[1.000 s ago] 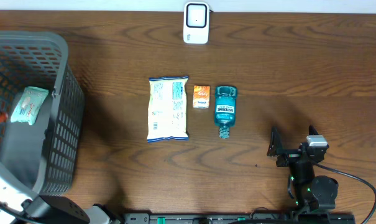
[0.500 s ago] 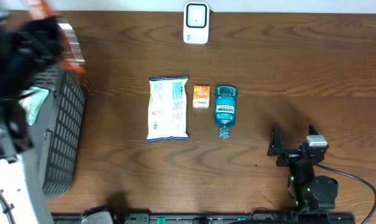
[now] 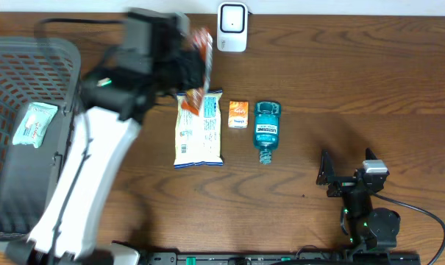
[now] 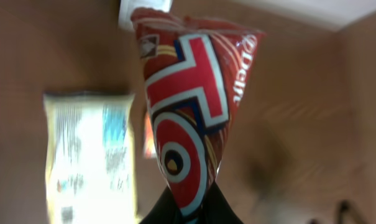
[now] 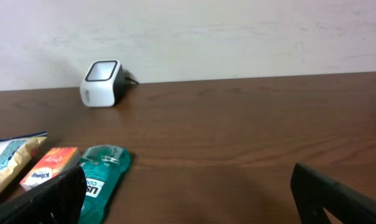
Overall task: Scan the item barcode
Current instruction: 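Lift the red Top bar out and lay it below the orange box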
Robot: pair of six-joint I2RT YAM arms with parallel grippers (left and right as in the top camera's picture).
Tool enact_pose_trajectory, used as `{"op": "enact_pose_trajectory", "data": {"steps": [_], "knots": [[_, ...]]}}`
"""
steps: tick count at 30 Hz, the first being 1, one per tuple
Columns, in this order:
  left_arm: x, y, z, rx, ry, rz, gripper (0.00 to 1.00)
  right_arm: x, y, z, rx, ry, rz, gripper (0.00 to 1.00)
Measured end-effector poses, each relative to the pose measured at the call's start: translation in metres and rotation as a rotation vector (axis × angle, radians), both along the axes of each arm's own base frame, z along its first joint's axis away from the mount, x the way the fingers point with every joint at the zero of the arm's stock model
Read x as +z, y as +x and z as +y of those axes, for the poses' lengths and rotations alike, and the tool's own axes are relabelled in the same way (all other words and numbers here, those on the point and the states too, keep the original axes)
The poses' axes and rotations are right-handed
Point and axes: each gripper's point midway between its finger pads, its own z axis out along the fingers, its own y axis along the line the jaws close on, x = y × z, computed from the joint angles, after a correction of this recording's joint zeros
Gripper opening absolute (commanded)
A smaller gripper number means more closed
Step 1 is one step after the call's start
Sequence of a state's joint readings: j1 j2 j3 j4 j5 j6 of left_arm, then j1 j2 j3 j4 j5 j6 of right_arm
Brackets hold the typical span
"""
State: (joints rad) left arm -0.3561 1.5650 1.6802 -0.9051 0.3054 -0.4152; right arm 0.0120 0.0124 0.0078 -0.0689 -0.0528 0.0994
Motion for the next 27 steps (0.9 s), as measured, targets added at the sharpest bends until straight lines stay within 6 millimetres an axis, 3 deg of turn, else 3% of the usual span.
{"op": "enact_pose_trajectory", "data": {"steps": [3,9,13,18,22,27], "knots": [[-0.055,-0.014,-0.008,0.005,0.118,0.173,0.07,0.0,0.0,0.0,0.0,0.0,0.0,0.99],[-0.136,-0.037,-0.02,0.025,0.252,0.358,0.07,0.0,0.0,0.0,0.0,0.0,0.0,0.99],[-0.166,-0.042,-0.041,0.021,0.238,0.359,0.08,0.0,0.0,0.0,0.0,0.0,0.0,0.99],[-0.189,-0.058,-0.066,0.025,0.195,0.368,0.07,0.0,0.0,0.0,0.0,0.0,0.0,0.99],[-0.202,-0.069,-0.074,0.038,0.176,0.392,0.07,0.0,0.0,0.0,0.0,0.0,0.0,0.99],[-0.21,-0.067,-0.083,0.044,0.143,0.367,0.07,0.0,0.0,0.0,0.0,0.0,0.0,0.99]]}}
